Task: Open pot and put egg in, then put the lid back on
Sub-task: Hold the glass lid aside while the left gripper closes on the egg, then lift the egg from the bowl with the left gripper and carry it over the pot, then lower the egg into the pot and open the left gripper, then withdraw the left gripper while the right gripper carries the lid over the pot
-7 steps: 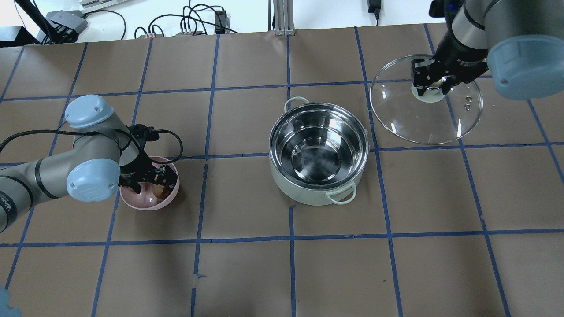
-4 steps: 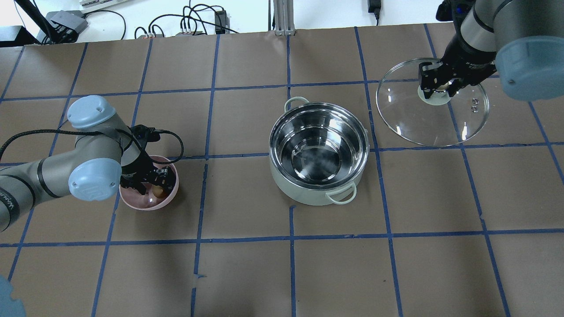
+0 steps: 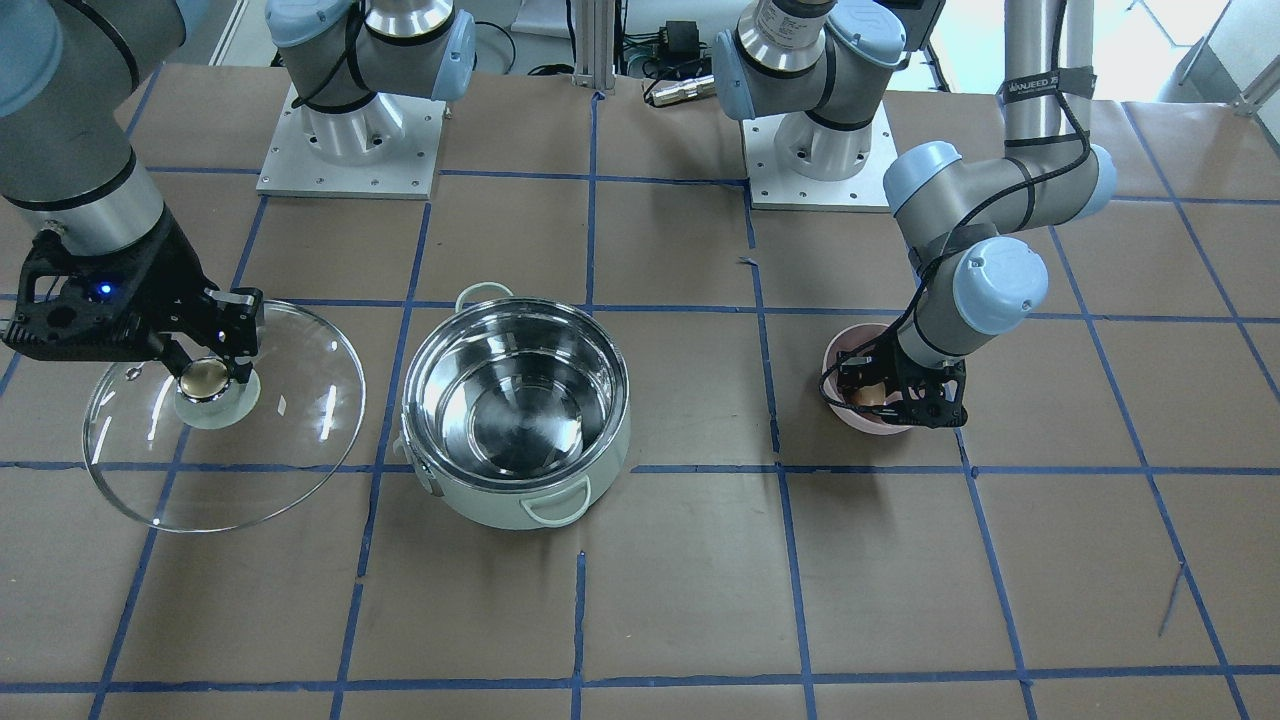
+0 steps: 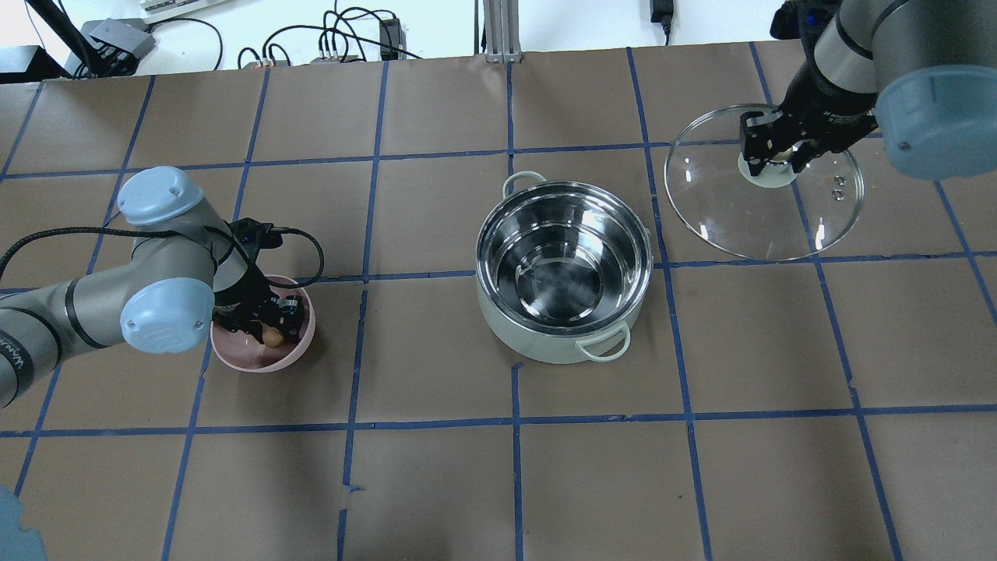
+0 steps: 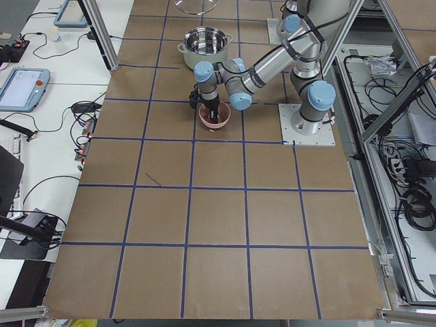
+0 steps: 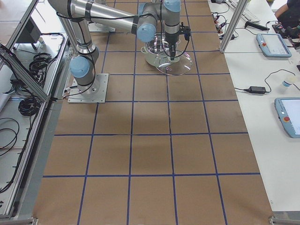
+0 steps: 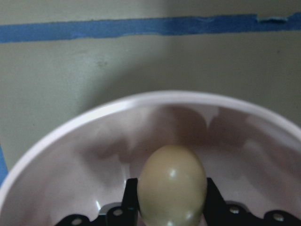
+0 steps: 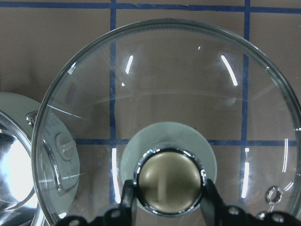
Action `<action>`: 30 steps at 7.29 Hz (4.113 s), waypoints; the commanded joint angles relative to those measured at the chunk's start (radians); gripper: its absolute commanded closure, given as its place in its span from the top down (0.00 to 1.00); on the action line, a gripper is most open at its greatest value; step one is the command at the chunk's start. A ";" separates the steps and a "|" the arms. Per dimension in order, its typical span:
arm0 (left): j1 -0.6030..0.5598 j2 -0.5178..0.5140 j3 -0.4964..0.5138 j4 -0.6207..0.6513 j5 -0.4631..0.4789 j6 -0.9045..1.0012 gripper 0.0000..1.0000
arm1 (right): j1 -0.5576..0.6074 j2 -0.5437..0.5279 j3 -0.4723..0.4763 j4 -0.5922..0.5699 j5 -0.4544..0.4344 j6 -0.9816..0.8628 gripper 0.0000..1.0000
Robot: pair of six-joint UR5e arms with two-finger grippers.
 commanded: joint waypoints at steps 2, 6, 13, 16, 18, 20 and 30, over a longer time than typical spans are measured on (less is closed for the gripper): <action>0.000 0.009 0.026 0.002 0.002 0.005 0.03 | 0.000 -0.003 0.002 0.000 0.000 -0.001 0.26; -0.026 0.062 0.261 -0.196 -0.014 -0.003 0.03 | 0.000 -0.004 0.019 -0.001 0.000 -0.001 0.26; -0.533 0.045 0.465 -0.204 -0.086 -0.348 0.03 | -0.004 -0.004 0.019 -0.004 0.000 -0.022 0.26; -0.606 -0.049 0.446 -0.088 -0.074 -0.346 0.04 | -0.006 -0.004 0.019 -0.004 -0.001 -0.024 0.26; -0.662 -0.066 0.455 -0.075 -0.024 -0.343 0.04 | -0.006 -0.004 0.019 -0.004 -0.001 -0.024 0.26; -0.672 -0.097 0.448 -0.052 -0.014 -0.348 0.06 | -0.006 -0.004 0.021 -0.004 -0.001 -0.024 0.26; -0.351 0.200 0.468 -0.412 -0.020 -0.278 1.00 | 0.098 -0.032 0.011 -0.006 0.000 0.126 0.27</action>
